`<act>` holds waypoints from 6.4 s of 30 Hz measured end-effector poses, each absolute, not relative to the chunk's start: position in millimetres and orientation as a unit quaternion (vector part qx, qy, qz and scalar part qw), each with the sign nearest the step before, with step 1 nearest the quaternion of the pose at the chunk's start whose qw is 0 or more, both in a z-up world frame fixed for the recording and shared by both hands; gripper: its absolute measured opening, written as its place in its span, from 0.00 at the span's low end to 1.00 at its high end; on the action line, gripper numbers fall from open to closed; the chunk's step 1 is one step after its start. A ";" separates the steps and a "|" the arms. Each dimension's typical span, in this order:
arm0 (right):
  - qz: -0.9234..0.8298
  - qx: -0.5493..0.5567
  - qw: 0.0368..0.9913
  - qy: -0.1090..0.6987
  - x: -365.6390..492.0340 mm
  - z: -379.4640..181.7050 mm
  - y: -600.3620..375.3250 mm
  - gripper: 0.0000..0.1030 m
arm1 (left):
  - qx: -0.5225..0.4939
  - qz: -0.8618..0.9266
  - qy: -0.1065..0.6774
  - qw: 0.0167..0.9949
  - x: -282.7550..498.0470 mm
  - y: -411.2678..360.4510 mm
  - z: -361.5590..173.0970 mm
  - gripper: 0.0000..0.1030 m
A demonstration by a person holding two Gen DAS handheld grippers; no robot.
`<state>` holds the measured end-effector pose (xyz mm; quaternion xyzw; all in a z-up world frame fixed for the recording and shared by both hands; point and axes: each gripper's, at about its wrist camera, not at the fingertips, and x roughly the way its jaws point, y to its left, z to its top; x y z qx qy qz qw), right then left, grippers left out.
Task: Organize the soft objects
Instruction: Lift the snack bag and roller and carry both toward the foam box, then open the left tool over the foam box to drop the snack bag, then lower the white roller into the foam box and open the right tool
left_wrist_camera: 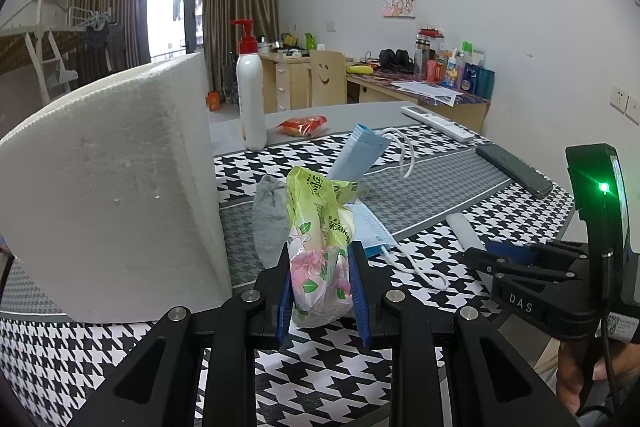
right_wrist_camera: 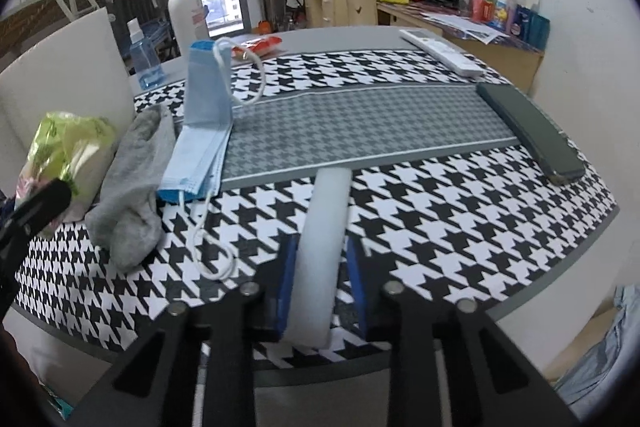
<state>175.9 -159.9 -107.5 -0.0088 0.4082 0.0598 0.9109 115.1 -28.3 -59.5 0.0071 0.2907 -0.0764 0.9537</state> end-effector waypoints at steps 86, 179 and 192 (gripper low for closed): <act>0.240 -0.003 0.949 0.203 189.6 50.1 -95.8 0.15 | 0.002 0.058 0.117 0.991 94.7 50.1 63.4 0.26; 0.328 -0.059 0.917 0.220 198.0 53.9 21.2 0.15 | -0.051 0.165 0.135 0.976 81.3 142.9 36.6 0.99; 0.339 -0.073 0.906 0.244 206.0 42.3 47.0 0.16 | -0.066 0.173 0.142 0.972 71.5 153.9 29.9 0.99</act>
